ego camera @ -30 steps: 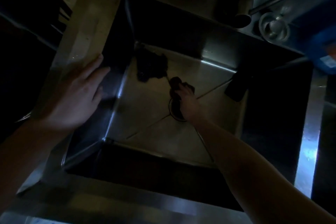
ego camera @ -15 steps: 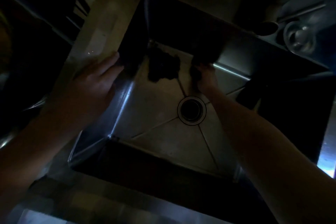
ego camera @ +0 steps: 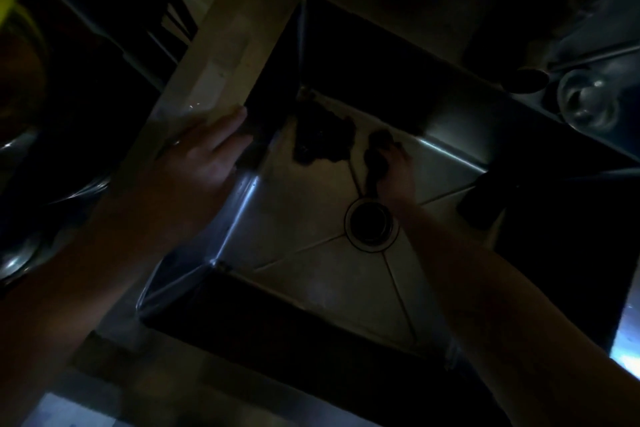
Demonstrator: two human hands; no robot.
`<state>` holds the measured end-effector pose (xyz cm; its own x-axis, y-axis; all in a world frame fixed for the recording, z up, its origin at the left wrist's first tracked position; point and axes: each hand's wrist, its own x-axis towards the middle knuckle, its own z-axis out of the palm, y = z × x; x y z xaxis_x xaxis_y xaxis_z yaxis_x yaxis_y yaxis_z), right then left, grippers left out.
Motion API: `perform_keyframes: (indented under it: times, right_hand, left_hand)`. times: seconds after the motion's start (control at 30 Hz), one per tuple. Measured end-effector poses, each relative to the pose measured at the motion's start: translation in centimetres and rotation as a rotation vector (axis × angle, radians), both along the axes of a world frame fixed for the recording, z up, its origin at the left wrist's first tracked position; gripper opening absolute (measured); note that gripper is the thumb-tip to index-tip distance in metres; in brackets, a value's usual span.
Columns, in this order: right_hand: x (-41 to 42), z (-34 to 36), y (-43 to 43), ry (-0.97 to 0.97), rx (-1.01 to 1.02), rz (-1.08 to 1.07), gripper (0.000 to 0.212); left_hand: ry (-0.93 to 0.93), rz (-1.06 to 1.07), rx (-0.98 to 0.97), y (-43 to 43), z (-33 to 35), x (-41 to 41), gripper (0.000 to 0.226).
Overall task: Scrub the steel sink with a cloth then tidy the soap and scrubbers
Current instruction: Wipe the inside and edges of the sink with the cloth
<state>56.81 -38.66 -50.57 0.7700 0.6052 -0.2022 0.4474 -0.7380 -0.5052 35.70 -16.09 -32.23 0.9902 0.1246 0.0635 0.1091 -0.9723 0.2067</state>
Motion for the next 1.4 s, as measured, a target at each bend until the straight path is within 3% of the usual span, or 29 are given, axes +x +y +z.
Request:
perform_keyframes:
  times: [0.13,0.27,0.33,0.57,0.7,0.8,0.93,1.1,1.23,1.3,1.4]
  right_hand:
    - [2.6,-1.3,4.1,0.062,-0.095,-0.035,0.043]
    - [2.3,-1.6,3.6,-0.074,-0.237,0.232,0.047]
    - [1.7,-1.4,1.9,-0.075,-0.239,0.304,0.043]
    - [-3.3,-0.2,-2.8,0.031,-0.263,0.177,0.045]
    - [-7.5,0.4,-1.3,0.028,-0.199,0.288,0.044]
    - [-9.6,0.4,0.8,0.068,-0.271,0.387,0.057]
    - [-10.7,0.1,4.1,0.106,-0.273,0.529,0.047]
    - [-8.6,-0.5,7.5,0.167,-0.192,0.337,0.055]
    - [-8.4,0.2,9.2,0.157,-0.21,0.149,0.047]
    - [-10.6,0.5,9.7,0.146,-0.238,0.222,0.045]
    - [-15.8,0.8,9.1,0.163,-0.255,0.505,0.041]
  left_hand:
    - [0.014,0.009,-0.022,-0.4,0.4,0.3,0.032]
    - [0.035,0.072,-0.046,-0.4,-0.2,0.0,0.039]
    - [0.047,0.129,-0.083,-0.2,-0.4,-0.2,0.044]
    - [-0.019,0.06,-0.026,-0.2,-0.5,0.1,0.033]
    - [-0.027,0.05,0.023,-0.3,-0.4,0.0,0.031]
    - [0.062,0.121,-0.035,-0.2,-0.7,-0.4,0.037]
    - [0.105,0.141,-0.061,0.0,-0.8,-0.4,0.041]
    - [0.11,0.148,-0.08,0.2,-1.3,-0.4,0.04]
    - [0.101,0.127,-0.076,0.0,-1.3,-0.5,0.037]
    - [0.103,0.123,-0.055,-0.2,-1.2,-0.6,0.036]
    - [0.094,0.122,-0.045,-0.2,-1.1,-0.6,0.036]
